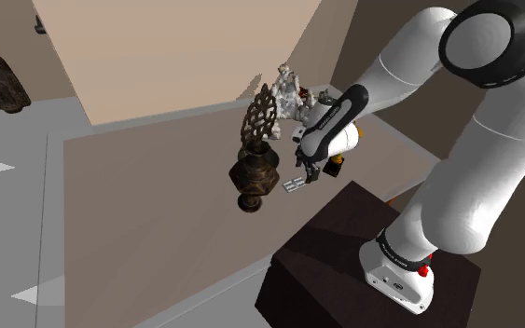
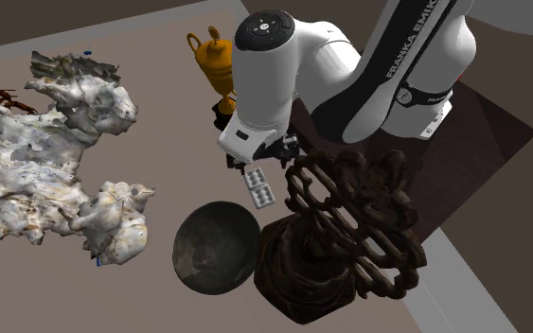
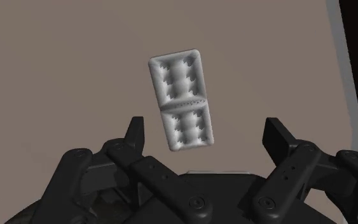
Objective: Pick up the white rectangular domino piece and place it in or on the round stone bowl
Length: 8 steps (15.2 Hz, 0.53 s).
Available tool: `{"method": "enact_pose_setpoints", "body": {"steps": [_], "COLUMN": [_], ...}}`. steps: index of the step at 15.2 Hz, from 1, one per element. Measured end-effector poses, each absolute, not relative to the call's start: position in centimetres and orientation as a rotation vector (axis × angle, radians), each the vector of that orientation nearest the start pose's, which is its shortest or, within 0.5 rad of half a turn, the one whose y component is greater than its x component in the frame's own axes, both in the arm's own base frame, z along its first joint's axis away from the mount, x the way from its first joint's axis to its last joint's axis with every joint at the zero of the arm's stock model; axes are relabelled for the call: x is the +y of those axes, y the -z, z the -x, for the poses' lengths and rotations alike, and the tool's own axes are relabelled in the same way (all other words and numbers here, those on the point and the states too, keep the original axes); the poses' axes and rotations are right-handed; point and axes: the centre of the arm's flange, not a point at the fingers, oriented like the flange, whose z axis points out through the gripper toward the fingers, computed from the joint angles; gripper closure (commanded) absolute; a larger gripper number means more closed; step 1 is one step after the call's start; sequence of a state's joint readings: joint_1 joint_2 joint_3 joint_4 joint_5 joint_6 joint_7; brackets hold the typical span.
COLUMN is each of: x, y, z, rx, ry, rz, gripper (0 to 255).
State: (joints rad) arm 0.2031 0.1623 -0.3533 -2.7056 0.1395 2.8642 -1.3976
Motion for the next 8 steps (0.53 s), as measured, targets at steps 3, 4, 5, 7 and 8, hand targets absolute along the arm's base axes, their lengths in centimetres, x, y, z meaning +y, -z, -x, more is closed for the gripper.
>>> {"method": "enact_pose_setpoints", "body": {"steps": [3,4,5,7,8], "x": [-7.5,-7.5,-7.5,-7.5,-7.6], "y": [-14.9,-14.3,-13.7,-12.6,-12.1], "z": [-40.7,-41.0,-41.0,-41.0,-41.1], "rx": [-1.821,-1.835,-1.843,-1.849,-1.85], "ry": [0.009,0.011,0.012,0.013,0.013], "rz": [2.598,2.589,2.584,2.58,2.579], "gripper": [0,0,0,0,0]}}
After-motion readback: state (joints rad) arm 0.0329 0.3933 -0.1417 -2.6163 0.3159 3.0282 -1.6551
